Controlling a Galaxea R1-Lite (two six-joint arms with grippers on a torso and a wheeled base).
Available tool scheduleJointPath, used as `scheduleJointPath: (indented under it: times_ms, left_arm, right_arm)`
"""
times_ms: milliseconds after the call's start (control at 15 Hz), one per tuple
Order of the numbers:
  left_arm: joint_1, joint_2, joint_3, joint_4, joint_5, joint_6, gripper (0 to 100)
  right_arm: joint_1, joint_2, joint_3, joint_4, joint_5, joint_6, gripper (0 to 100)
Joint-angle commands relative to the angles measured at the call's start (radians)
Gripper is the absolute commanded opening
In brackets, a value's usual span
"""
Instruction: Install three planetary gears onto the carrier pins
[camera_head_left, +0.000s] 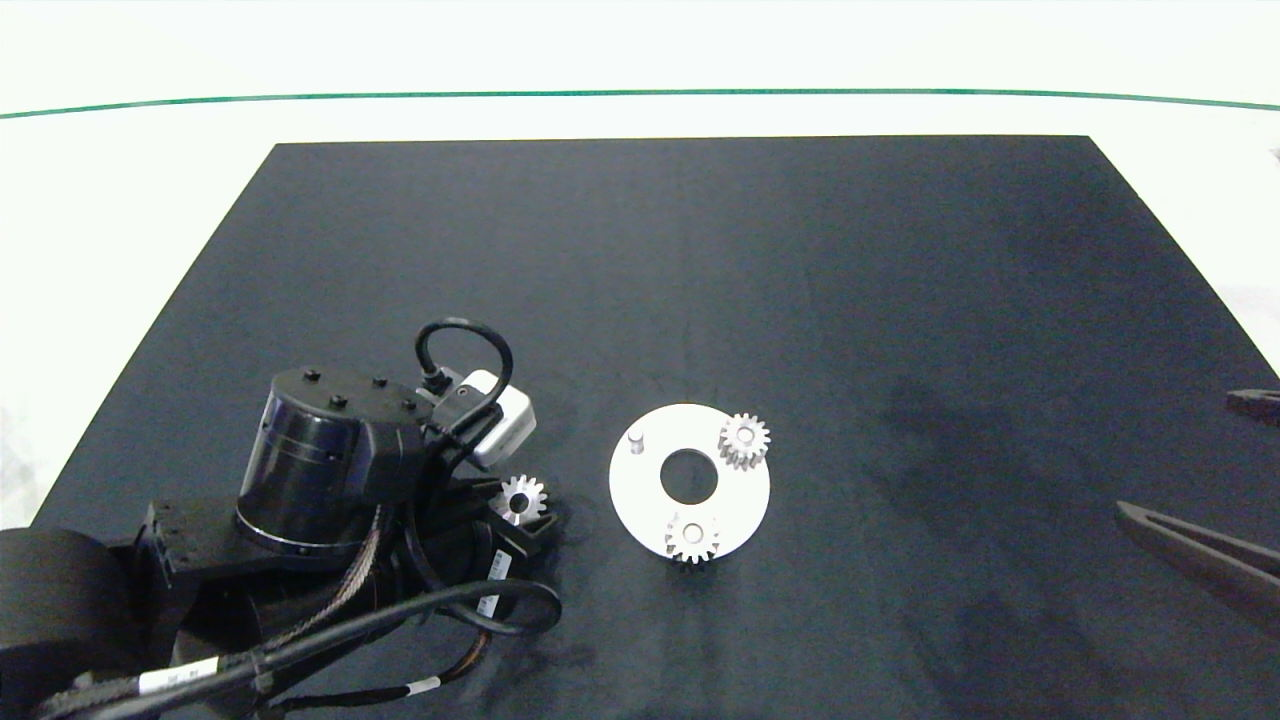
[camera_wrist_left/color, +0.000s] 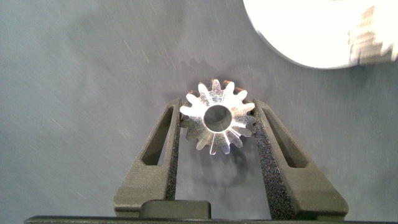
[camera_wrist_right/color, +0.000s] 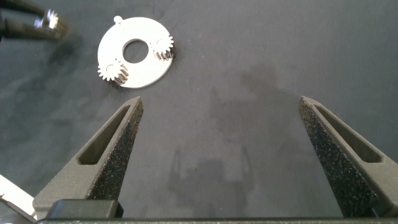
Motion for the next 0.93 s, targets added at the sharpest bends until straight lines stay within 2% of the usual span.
scheduleJointPath:
  times_ms: [67,200,267,333,467,600,733,933]
  left_arm:
    - [0.002,0.001,-0.145,0.106,0.002,0.057,20]
    - [-0.024,0.010,-0.214,0.190,0.002,0.065,19]
    - [-0.037,0.024,-0.251,0.219,0.002,0.072,19]
    - [-0.039,0.044,-0.291,0.258,0.002,0.078,19]
    - [-0.060,0.085,-0.358,0.301,0.002,0.080,19]
    - [-0.091,0.119,-0.398,0.301,0.004,0.080,19]
    - [-0.110,0.154,-0.429,0.301,0.007,0.081,19]
    - [-0.105,0.197,-0.458,0.301,0.007,0.109,19]
  right_arm:
    - [0.001,-0.017,-0.003,0.002,-0.003,-0.002,100]
    - [-0.001,-0.025,-0.002,0.002,-0.003,-0.006,100]
    - [0.001,-0.037,0.001,0.002,0.003,-0.021,100]
    - [0.001,-0.050,0.006,0.002,0.019,-0.035,100]
    - [0.001,-0.067,0.009,0.000,0.039,-0.038,100]
    - [0.001,-0.071,0.010,-0.002,0.062,-0.038,100]
    - [0.001,-0.082,0.009,-0.002,0.063,-0.039,100]
    - [-0.001,-0.093,0.010,0.000,0.063,-0.053,100]
